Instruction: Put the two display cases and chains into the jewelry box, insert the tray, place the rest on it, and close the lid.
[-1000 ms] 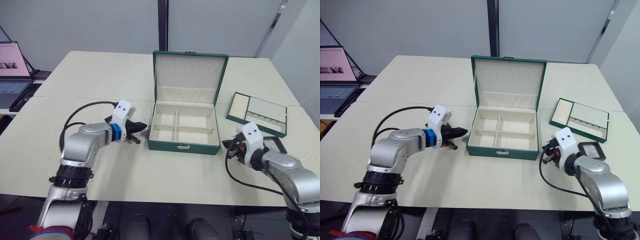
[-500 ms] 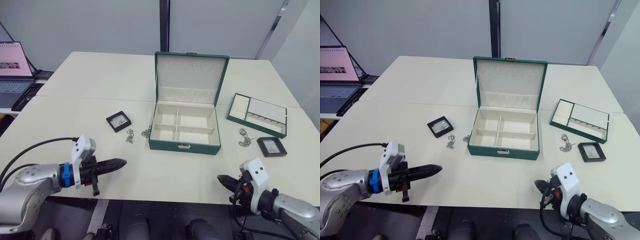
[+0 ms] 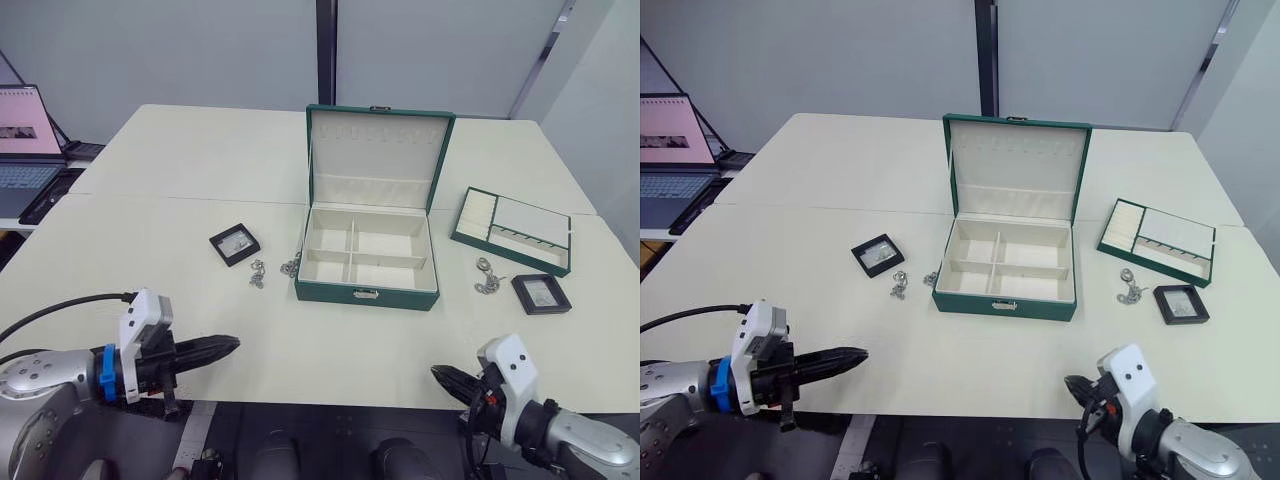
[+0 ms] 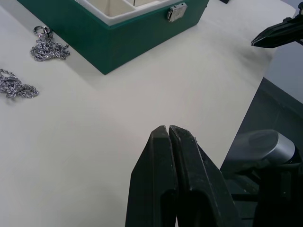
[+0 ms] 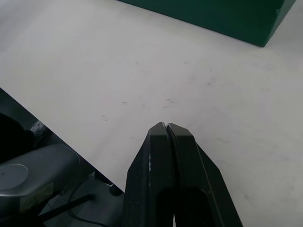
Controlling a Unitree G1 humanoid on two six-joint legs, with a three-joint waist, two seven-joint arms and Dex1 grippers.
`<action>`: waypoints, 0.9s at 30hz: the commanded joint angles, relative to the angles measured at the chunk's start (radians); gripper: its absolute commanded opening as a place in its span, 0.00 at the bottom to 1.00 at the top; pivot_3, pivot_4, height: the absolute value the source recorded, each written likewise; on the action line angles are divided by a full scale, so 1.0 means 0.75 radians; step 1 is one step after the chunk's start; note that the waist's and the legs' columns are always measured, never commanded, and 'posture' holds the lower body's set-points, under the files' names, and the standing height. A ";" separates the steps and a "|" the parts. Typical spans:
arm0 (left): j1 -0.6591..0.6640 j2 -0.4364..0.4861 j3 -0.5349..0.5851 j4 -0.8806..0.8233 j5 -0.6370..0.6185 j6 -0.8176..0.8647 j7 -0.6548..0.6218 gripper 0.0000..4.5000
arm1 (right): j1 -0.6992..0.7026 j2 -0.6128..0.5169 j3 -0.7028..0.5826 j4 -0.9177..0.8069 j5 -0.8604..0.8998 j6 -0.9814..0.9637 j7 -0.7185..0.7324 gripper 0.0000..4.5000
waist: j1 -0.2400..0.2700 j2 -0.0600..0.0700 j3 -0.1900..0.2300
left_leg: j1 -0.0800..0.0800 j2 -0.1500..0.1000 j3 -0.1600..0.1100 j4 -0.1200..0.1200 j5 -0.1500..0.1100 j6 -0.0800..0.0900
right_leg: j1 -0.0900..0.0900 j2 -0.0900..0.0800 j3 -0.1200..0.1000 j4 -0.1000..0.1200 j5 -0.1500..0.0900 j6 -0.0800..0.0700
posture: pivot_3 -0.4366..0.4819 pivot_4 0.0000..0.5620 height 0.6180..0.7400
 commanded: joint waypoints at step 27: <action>-0.566 0.480 -0.251 0.214 -0.035 0.352 -0.029 1.00 | -0.530 -0.304 0.140 -0.092 0.353 -0.273 -0.274 0.99 | 0.002 -0.003 0.003 | 0.000 -0.001 -0.001 0.000 0.000 0.000 | -0.001 0.000 -0.001 0.000 0.000 0.000 | 0.48 0.27 1.00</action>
